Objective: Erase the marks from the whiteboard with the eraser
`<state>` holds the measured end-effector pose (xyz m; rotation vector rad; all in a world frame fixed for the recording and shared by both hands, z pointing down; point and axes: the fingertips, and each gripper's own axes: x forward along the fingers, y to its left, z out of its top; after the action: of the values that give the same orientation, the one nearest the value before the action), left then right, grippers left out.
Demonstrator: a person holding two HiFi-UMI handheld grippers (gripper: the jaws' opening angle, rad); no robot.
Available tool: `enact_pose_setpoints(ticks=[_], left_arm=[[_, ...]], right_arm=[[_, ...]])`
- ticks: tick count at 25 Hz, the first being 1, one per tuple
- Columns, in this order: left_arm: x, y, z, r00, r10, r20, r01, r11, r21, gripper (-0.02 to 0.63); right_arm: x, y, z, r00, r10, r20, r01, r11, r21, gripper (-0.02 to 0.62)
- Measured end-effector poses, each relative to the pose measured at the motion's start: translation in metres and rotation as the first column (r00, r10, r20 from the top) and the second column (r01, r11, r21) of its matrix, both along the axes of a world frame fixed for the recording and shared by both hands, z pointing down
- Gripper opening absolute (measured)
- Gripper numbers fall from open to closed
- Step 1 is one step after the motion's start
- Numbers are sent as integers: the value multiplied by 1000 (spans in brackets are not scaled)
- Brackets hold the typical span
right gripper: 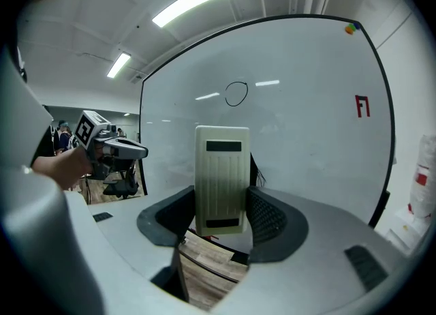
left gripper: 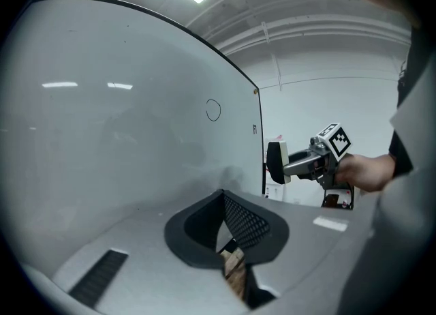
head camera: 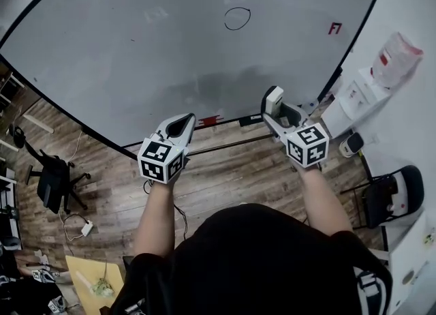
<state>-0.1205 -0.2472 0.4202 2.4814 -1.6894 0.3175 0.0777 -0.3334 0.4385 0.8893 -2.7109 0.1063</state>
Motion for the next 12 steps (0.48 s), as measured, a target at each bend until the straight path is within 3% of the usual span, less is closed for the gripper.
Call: enact_pose_setpoints(ticks=[12], left_arm=[[7, -20, 6, 999, -32, 3, 32, 999, -10, 11]], right_arm=[[5, -27, 4, 1000, -30, 6, 30, 1000, 1, 230]])
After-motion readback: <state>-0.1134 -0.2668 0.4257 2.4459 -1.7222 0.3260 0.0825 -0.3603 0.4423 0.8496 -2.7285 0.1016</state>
